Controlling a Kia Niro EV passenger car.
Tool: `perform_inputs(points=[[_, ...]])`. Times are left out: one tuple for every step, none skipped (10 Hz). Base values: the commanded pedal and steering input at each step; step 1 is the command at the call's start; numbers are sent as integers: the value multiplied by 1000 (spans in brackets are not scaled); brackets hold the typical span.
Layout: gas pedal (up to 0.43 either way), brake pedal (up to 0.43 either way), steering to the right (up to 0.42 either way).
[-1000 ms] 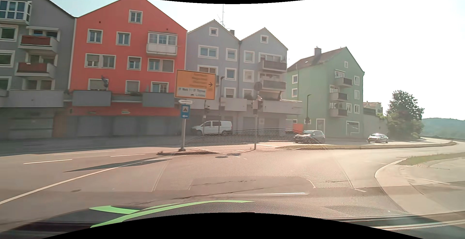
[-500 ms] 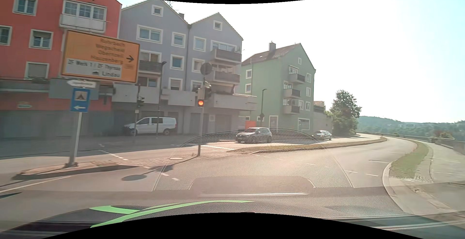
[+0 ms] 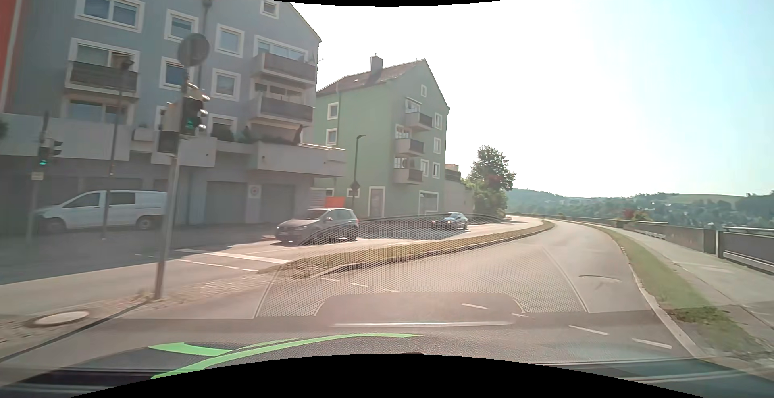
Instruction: Follow the waypoints while adhering to traffic rules and regulations
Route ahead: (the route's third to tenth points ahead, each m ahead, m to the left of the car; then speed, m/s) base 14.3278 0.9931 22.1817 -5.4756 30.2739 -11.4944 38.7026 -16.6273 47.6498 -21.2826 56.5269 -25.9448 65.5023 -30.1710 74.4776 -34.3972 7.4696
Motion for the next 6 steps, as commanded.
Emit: perform_inputs(points=[[0, 0, 258], [0, 0, 257], [0, 0, 255], [0, 0, 251], [0, 0, 246], [0, 0, 240]])
